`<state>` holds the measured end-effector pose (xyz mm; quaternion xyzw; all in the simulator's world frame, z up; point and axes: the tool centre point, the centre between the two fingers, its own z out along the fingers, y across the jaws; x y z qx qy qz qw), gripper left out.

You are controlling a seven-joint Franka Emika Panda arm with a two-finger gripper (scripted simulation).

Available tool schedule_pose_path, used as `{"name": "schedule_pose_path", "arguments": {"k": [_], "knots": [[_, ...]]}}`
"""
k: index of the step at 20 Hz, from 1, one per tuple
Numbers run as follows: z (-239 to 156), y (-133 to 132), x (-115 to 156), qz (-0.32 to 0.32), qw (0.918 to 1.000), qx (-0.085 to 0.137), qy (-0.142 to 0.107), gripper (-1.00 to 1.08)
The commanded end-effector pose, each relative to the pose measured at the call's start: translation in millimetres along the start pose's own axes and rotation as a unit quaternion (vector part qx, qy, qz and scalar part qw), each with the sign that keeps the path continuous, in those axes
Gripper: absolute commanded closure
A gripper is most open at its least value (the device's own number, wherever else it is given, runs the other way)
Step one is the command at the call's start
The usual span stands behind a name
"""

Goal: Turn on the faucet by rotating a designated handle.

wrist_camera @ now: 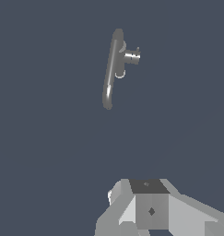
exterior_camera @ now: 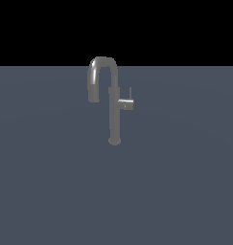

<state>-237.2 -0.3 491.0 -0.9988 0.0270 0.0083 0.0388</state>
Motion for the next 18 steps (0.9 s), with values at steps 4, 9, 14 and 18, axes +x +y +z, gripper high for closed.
{"name": "schedule_pose_path", "arguments": {"k": [4, 9, 14, 18], "knots": [[3.6, -1.3, 21.6, 0.034, 0.9986, 0.032, -0.026, 1.08], [9.6, -1.2, 49.1, 0.078, 0.9925, 0.072, -0.060, 1.08], [18.2, 1.1, 78.4, 0.126, 0.9805, 0.117, -0.096, 1.08], [27.0, 4.4, 102.1, 0.164, 0.9663, 0.153, -0.125, 1.08]]}}
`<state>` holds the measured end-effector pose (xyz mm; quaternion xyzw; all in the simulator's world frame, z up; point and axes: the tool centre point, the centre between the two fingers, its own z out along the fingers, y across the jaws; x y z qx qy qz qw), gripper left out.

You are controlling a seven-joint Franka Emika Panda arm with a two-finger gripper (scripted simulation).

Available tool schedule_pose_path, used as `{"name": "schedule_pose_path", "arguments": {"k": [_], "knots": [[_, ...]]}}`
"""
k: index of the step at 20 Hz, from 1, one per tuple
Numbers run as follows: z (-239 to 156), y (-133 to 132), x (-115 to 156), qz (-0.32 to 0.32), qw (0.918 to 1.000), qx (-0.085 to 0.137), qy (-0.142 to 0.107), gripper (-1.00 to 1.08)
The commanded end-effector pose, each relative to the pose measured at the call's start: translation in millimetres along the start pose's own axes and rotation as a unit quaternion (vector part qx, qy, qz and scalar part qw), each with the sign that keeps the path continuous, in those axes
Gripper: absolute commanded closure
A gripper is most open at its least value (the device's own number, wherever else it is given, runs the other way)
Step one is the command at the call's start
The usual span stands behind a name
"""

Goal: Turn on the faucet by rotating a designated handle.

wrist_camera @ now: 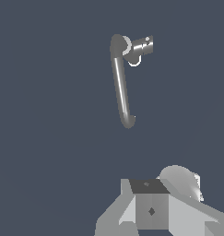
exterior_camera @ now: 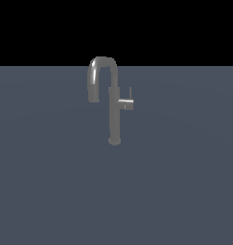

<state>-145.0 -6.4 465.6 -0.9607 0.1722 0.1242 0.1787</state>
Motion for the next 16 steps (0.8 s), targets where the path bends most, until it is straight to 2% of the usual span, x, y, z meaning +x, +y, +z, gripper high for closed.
{"name": "schedule_pose_path", "arguments": {"k": [1, 5, 9, 12, 16], "knots": [[2.1, -1.2, 16.3, 0.026, 0.9992, 0.024, -0.019, 1.08], [7.0, -1.5, 42.5, 0.067, 0.9944, 0.063, -0.051, 1.08], [13.8, 0.1, 69.2, 0.109, 0.9850, 0.104, -0.084, 1.08], [20.4, 2.4, 89.5, 0.142, 0.9744, 0.136, -0.109, 1.08], [31.0, 7.0, 115.7, 0.185, 0.9560, 0.178, -0.142, 1.08]]}}
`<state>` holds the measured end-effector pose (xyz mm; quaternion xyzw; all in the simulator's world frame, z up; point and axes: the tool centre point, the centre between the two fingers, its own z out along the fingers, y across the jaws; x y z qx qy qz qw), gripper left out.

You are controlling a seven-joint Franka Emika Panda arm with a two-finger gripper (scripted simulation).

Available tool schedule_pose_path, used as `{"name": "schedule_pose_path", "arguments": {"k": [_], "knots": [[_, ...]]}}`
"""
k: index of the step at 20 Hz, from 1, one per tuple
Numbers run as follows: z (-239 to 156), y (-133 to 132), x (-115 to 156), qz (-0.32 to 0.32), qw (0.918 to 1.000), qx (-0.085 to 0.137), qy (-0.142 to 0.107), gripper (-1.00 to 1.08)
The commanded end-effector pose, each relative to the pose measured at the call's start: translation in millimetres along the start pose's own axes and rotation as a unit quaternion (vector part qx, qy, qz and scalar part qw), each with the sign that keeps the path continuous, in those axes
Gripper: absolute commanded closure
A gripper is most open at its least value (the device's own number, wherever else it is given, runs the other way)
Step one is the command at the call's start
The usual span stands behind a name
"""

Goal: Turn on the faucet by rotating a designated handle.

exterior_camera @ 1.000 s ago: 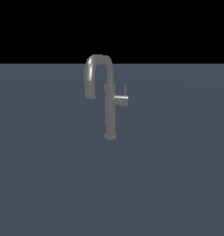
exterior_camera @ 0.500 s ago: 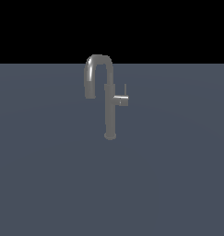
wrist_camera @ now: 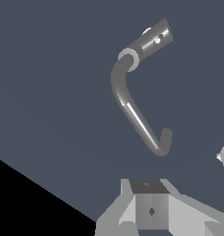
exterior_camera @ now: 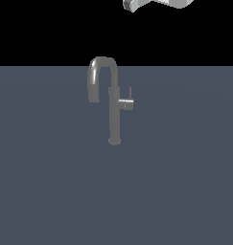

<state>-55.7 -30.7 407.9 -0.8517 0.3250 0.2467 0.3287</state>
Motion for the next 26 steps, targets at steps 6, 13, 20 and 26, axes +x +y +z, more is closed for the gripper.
{"name": "schedule_pose_path", "arguments": {"k": [6, 13, 20, 26], "knots": [[9.0, -1.0, 52.9, 0.084, 0.9910, 0.082, -0.065, 1.08], [24.8, 4.5, 100.7, 0.162, 0.9659, 0.157, -0.127, 1.08], [49.0, 14.5, 145.3, 0.240, 0.9239, 0.232, -0.187, 1.08], [70.8, 22.7, 172.6, 0.291, 0.8856, 0.282, -0.227, 1.08]]}}
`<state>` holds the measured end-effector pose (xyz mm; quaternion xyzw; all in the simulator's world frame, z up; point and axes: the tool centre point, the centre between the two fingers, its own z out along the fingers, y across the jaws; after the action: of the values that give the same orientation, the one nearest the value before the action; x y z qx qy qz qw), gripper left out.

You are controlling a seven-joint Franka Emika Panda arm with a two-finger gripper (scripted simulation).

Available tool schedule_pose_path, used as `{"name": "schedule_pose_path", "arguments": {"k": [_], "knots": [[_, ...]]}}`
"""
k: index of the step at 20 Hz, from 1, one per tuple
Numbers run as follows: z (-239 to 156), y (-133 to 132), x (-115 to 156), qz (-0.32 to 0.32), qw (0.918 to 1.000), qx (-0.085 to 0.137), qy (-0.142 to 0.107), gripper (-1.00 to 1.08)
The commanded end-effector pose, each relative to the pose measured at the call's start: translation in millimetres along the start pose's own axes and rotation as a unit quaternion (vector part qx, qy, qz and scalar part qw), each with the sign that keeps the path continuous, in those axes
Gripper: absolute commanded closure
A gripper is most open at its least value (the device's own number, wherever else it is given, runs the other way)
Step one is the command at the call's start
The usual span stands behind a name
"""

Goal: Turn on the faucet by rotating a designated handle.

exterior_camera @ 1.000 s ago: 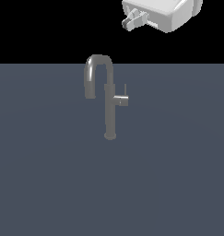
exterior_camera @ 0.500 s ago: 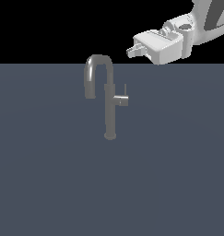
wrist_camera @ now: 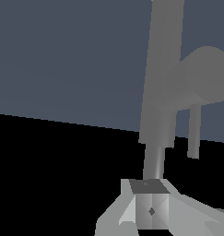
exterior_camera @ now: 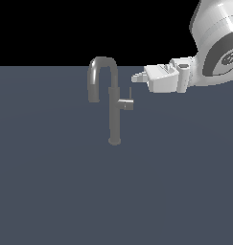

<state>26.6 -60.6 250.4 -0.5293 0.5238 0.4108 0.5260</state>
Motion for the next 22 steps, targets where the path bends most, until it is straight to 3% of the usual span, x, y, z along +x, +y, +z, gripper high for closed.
{"name": "schedule_pose_path", "arguments": {"k": [1, 10, 22], "knots": [[2.4, -1.0, 12.5, 0.021, 0.9994, 0.020, -0.016, 1.08], [9.6, -0.7, 37.8, 0.062, 0.9951, 0.060, -0.049, 1.08], [10.9, 1.8, 36.6, 0.063, 0.9949, 0.061, -0.051, 1.08]]}}
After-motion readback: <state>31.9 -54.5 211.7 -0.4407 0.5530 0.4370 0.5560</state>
